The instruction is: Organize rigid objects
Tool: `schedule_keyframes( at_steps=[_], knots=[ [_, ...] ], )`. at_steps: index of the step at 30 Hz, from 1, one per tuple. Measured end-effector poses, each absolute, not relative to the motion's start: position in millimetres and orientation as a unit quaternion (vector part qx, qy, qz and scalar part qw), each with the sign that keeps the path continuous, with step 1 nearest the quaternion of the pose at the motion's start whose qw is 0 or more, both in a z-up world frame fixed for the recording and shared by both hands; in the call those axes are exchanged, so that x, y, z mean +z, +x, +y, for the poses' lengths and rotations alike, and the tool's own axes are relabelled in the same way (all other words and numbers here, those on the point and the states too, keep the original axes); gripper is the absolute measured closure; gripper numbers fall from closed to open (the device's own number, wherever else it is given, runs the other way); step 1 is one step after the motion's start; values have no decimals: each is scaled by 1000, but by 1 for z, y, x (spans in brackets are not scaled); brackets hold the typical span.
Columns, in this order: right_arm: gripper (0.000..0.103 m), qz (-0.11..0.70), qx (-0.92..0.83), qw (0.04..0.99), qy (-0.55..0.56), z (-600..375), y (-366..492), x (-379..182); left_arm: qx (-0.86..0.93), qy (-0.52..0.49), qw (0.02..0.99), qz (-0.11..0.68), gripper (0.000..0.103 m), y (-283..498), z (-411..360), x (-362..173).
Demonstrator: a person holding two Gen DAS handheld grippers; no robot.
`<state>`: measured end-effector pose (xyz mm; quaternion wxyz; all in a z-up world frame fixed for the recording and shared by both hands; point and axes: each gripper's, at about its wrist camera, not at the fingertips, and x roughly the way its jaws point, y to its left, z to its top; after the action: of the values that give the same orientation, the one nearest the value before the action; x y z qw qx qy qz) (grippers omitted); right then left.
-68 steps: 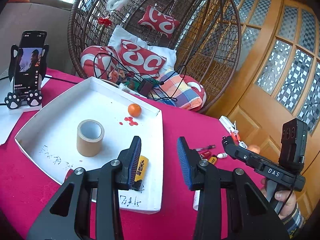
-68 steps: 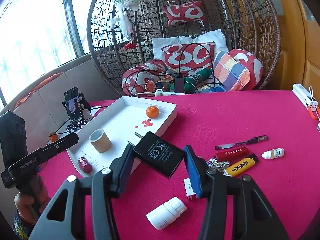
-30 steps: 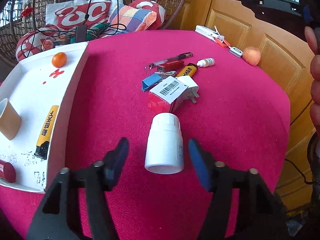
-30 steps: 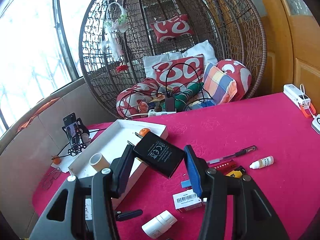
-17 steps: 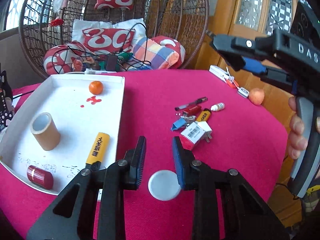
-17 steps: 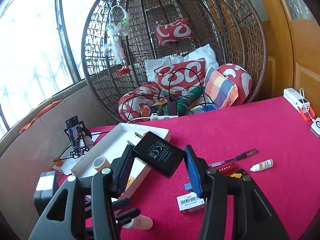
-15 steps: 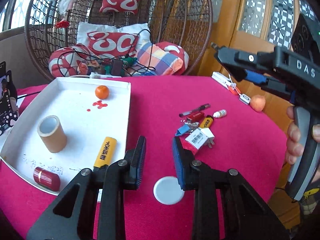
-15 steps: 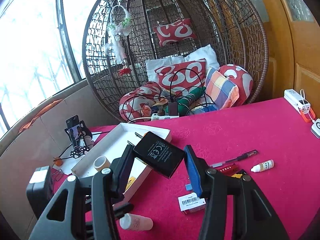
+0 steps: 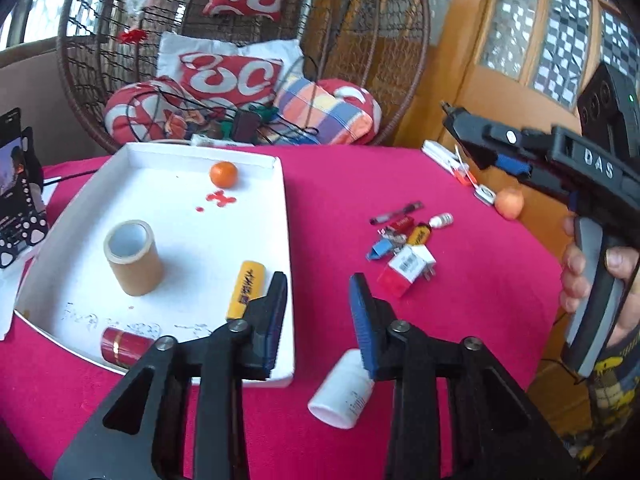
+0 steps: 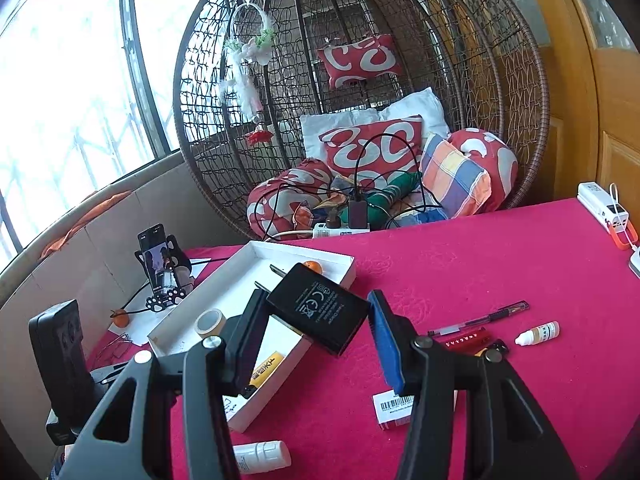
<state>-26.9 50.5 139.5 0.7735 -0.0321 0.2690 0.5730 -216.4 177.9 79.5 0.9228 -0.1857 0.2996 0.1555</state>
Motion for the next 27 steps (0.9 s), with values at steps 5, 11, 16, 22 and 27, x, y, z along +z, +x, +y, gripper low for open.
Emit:
schedule_keyframes(
  at_steps=[5,11,16,22,27],
  knots=[
    [52,268,579,770,-29,48,-27,140,124,-154,910,364,29,-204,152,51],
    [52,278,583,763,-24,47,-28,135,98,-109,904,401,29,-189,124,38],
    [52,280,585,761,-21,46,-27,134,101,-113,888,434,29,-182,125,21],
    [52,281,590,757,-20,45,-29,134,111,-125,876,452,45,-186,127,7],
    [52,283,590,756,-18,45,-29,132,134,-137,877,440,67,-189,135,7]
  ],
)
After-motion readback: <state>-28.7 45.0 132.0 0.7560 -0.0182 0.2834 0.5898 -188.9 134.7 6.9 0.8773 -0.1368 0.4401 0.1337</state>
